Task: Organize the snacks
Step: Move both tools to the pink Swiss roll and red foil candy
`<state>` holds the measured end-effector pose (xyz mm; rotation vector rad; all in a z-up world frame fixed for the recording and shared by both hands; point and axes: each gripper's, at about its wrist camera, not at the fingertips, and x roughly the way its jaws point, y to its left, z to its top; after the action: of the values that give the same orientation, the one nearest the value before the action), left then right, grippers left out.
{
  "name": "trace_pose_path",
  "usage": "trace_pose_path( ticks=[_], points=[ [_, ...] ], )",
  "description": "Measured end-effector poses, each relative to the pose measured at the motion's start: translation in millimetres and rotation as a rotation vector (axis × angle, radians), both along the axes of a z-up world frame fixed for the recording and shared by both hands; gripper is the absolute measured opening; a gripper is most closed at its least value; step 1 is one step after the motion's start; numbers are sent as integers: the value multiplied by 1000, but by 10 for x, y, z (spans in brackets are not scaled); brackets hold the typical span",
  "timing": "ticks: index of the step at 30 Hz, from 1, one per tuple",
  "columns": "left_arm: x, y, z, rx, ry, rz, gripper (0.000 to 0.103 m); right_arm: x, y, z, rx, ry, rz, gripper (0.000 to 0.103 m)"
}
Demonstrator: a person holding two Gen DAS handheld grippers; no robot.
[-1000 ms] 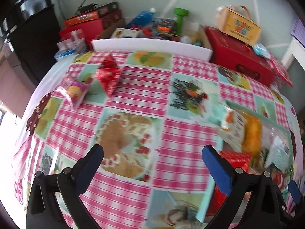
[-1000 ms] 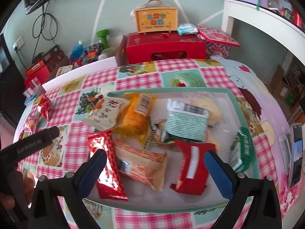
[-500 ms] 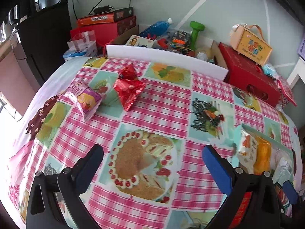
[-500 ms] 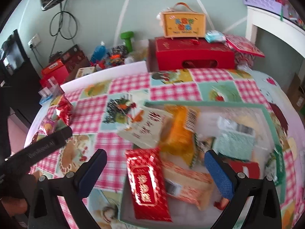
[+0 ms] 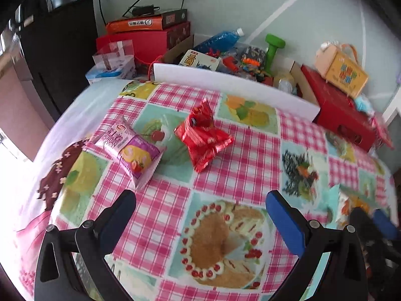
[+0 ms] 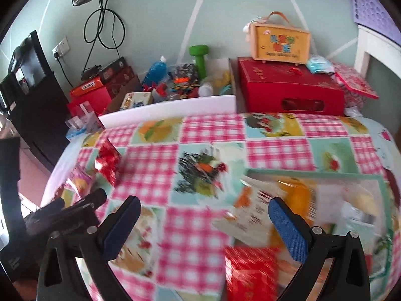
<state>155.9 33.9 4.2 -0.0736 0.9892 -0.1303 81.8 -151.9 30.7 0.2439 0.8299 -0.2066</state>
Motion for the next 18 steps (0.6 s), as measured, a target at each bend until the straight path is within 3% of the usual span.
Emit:
trace_pose_path(
  ticks=[4, 6, 11, 18],
  points=[
    [170, 222, 37, 32, -26, 46, 103, 301, 174, -26, -5, 14, 58, 103],
    [268, 345, 16, 43, 1, 79, 103, 431, 242, -16, 10, 14, 75, 103],
    [531, 748, -89, -34, 92, 188, 103, 761, 426, -12, 79, 36, 106, 101],
    [776, 996, -226, -107, 169, 257, 103, 1230, 789, -103, 118, 86, 232, 85]
  ],
)
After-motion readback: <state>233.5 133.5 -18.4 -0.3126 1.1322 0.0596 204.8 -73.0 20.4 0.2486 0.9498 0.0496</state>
